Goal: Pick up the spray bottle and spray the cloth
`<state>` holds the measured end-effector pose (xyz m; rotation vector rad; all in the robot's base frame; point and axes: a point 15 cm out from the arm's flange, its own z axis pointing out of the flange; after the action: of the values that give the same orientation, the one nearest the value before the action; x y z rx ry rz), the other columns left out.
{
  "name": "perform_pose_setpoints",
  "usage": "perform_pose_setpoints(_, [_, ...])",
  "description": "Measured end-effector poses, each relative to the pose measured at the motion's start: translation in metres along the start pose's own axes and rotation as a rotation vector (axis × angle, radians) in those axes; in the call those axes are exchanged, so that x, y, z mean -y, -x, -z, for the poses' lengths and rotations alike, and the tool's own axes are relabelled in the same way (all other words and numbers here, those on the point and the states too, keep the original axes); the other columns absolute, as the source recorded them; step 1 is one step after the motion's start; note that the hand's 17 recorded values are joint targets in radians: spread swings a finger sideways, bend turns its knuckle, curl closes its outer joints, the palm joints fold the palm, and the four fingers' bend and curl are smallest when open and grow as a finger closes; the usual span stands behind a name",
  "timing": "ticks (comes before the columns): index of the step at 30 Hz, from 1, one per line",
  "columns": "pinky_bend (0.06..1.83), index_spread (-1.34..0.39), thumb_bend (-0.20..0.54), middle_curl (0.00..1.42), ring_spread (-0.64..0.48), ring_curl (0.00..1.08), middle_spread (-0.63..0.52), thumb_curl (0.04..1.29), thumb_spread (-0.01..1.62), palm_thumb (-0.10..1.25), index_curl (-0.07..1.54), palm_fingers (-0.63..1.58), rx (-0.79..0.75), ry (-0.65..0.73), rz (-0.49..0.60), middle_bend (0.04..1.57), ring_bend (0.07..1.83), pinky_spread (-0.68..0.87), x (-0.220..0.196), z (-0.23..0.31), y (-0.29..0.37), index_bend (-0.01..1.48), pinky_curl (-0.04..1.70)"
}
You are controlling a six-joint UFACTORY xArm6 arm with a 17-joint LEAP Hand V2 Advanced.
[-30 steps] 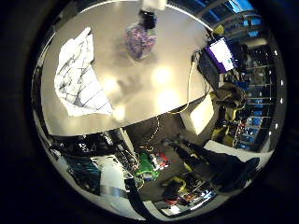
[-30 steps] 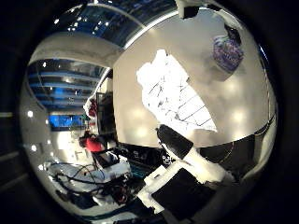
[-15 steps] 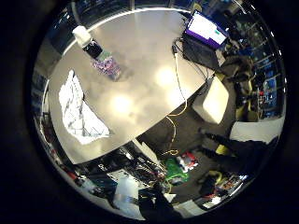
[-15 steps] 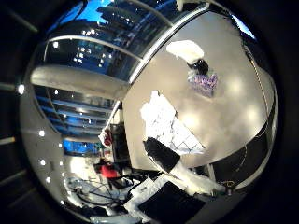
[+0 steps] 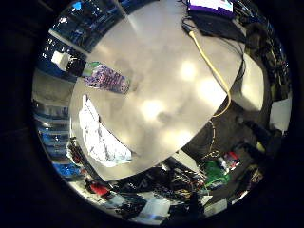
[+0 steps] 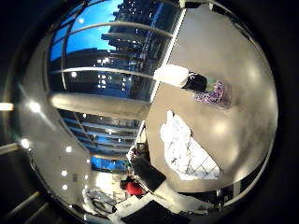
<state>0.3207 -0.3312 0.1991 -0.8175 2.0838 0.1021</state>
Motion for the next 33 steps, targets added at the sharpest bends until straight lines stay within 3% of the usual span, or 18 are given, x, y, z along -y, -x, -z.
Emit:
perform_pose_setpoints(12, [0.47, -0.18, -0.026, 0.33, 0.18, 0.27, 0.16, 0.28, 0.99, 0.40, 0.23, -0.01, 0.154, 0.047, -0.048, 0.20, 0.33, 0.39, -0.002, -0.057, -0.001, 0.14, 0.33])
perform_pose_setpoints(33, [0.45, -0.19, -0.027, 0.34, 0.17, 0.26, 0.14, 0.29, 0.99, 0.41, 0.25, 0.01, 0.167, 0.082, -0.025, 0.21, 0.33, 0.39, 0.052, -0.101, -0.031, 0.15, 0.32])
